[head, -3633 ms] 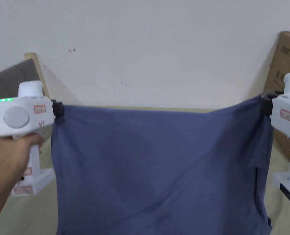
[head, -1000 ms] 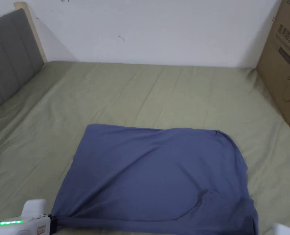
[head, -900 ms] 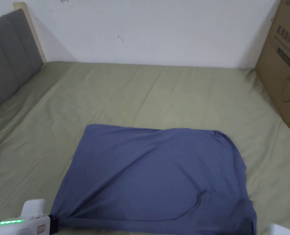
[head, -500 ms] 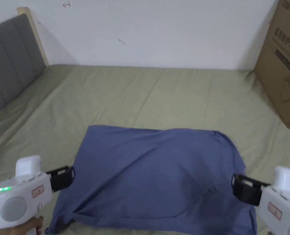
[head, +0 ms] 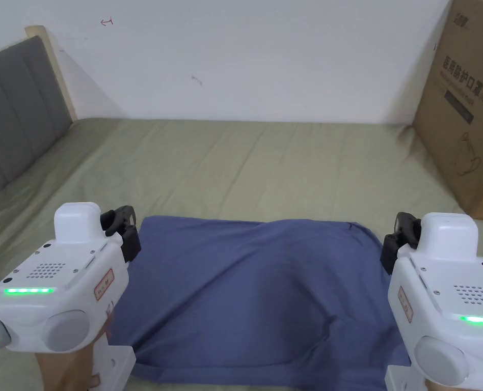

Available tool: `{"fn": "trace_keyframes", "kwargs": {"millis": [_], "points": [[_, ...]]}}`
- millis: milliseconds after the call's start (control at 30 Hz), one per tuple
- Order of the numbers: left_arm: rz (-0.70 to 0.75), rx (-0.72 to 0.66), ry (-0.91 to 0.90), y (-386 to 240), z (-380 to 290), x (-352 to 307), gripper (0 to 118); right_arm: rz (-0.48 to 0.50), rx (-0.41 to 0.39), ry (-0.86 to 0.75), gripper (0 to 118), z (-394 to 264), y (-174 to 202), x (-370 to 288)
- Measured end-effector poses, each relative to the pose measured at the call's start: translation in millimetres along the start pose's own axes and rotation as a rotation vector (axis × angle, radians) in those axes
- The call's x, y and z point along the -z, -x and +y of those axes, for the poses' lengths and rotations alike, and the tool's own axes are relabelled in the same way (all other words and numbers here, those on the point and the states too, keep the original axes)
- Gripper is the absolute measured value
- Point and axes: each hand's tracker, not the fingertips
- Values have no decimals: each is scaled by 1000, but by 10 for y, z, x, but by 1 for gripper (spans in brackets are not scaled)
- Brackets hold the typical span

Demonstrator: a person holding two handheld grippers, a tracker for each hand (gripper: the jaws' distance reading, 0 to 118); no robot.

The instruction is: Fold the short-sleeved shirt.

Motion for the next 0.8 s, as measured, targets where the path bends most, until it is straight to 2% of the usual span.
{"fn": "trace_keyframes", "kwargs": {"millis": [233, 500, 533, 567, 600, 633, 667, 800], "points": [[20, -16, 108, 119, -157, 67, 0, -3, -6, 24, 0, -75, -23, 25], [92, -71, 457, 704, -764, 142, 2, 3, -10, 73, 0, -218, -89, 83], [84, -94, 507, 786, -845, 137, 12, 2, -11, 79, 0, -233, -93, 84], [90, -117, 539, 860, -912, 133, 30, 0, -12, 83, 0, -247, -98, 88], [108, -139, 586, 931, -998, 137, 56, -1, -10, 88, 0, -264, -105, 95], [123, -156, 624, 972, -1064, 128, 86, 0, -7, 93, 0, -277, -113, 101], [151, -170, 667, 1025, -1154, 130, 100, -1, -5, 100, 0, -293, -122, 107], [190, -202, 724, 1195, -1440, 75, 103, -5, -6, 121, 0, -351, -154, 112]]}}
